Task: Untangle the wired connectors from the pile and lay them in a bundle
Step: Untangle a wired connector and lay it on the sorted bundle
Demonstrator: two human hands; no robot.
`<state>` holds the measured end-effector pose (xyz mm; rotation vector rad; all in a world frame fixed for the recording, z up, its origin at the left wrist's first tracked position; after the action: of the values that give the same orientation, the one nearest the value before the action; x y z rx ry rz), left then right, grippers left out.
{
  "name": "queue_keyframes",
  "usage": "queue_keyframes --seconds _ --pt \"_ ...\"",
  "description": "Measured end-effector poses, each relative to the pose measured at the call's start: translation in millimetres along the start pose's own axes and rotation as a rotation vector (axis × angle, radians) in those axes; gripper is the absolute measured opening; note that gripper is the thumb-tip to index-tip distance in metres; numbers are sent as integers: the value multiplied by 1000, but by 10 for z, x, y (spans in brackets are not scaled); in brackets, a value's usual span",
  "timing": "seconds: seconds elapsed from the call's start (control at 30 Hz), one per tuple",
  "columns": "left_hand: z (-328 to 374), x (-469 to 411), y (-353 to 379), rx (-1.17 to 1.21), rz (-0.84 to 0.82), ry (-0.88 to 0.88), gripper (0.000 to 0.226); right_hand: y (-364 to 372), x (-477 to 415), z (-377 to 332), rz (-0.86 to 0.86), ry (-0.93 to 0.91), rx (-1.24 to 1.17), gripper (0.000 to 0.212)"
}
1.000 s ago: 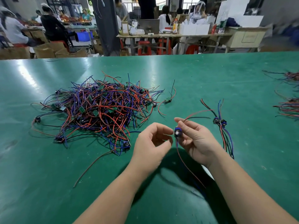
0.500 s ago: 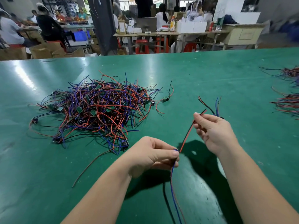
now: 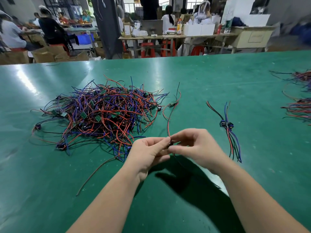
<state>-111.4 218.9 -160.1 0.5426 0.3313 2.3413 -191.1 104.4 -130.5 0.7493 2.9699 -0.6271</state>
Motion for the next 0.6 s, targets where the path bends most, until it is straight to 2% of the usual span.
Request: queue_keyframes --seconds 0.1,0.27,0.37,0.43,0.47,0.53,0.57,0.6 --pt "14 23 41 -65 -64 27 22 -48 -21 -42 121 -88 163 16" --pt "69 54 117 -152 -187 121 23 -169 -28 -43 113 -92 -57 15" --pt "84 78 172 -182 -219 154 29 -204 -13 -96 185 -149 -82 18" --pt "174 110 173 -298 -212 259 33 -329 3 -164 282 -216 -151 22" --pt "265 110 114 -461 -145 368 33 -453 19 -185 362 -244 -197 23" --pt "533 155 -85 -891 161 661 33 -808 87 -167 577 -283 -229 19" --pt "654 205 -194 -1018 329 780 32 -1004 125 -124 690 -283 -189 18" --pt "738 236 -311 -1071 470 825 30 -1189 148 -57 786 -260 -127 17"
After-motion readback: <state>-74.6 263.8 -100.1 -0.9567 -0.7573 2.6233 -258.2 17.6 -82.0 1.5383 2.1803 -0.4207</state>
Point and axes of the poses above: each hand's wrist, its own x-axis away from the middle knuckle, its own y-axis out of the palm, z = x × y, the point moved 6 cm from there along -x, towards the middle knuckle, and after that the axes turned 4 degrees about x, right-handed, at the moved point
